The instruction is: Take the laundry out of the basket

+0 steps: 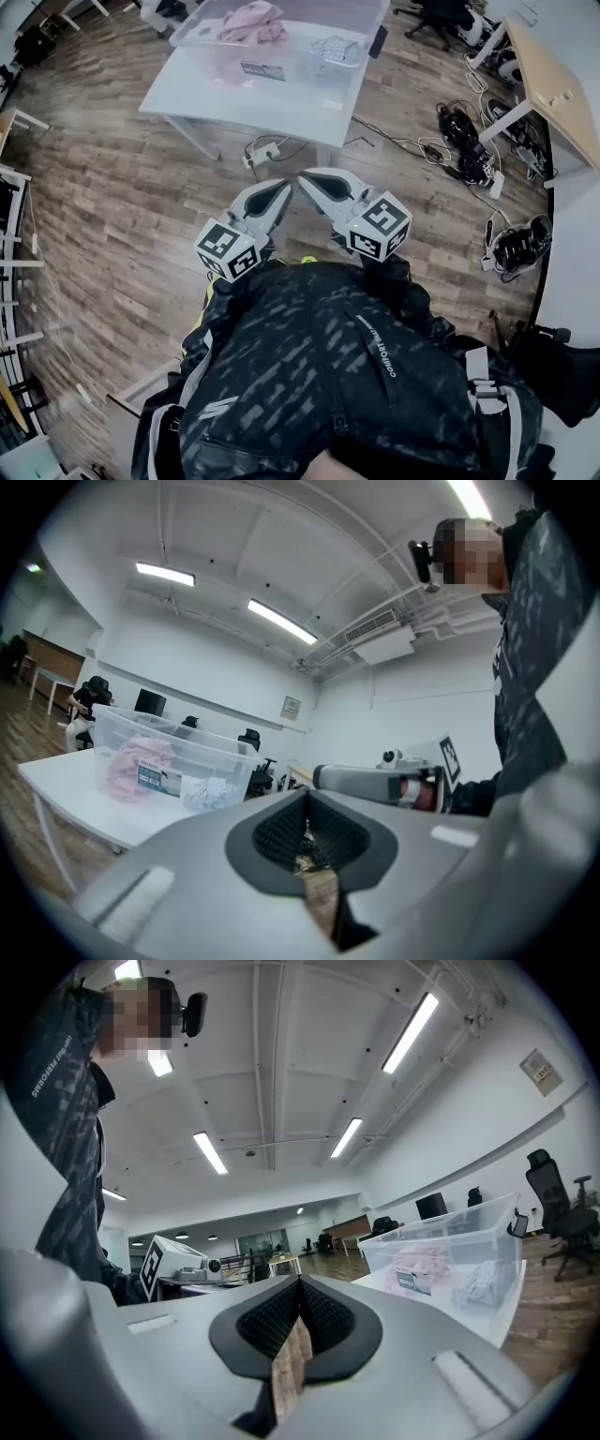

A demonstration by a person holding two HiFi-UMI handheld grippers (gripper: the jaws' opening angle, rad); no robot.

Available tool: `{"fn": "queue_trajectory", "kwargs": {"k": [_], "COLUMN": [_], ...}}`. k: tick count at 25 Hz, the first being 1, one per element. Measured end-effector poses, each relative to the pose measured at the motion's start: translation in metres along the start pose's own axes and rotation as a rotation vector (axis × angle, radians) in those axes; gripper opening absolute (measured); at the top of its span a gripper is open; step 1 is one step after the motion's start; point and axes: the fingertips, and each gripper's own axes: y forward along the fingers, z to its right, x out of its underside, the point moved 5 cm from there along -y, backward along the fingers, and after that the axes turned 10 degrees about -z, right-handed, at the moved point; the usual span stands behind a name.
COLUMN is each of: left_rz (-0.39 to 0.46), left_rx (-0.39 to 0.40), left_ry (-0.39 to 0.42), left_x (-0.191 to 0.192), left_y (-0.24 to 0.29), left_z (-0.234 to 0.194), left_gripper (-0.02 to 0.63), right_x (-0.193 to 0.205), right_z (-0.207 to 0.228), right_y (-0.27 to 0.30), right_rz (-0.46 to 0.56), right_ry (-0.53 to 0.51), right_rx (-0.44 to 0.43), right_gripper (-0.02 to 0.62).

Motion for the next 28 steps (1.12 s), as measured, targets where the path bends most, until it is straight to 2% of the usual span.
{"fn": "queue_trajectory", "kwargs": {"k": [6,18,28], "left_rz": [0.013,0.005,0.008], "left_rx": [-0.037,-0.032,-0.059], "left_ry": [-0.018,-0.037,-0.053], "left_x": [0.003,0.009,0.011], "left_y": [-0.006,0.007,0.002], "left_z": [-0.006,-0.037,-0.028], "left_gripper": [0.011,0.01,0.01], "right_x": [0.007,0.022,0.023], "right_z": [0.005,0.017,0.011], "right_y": [0.001,0.043,0.038], "right_rz": [-0.007,-0.102,-0.107], "right_ry": [0.028,-0.011,-0.012], "right_rx": [-0.002,-0.058,-0.096], "right_gripper": [-0.002,-0.002,-0.002]}}
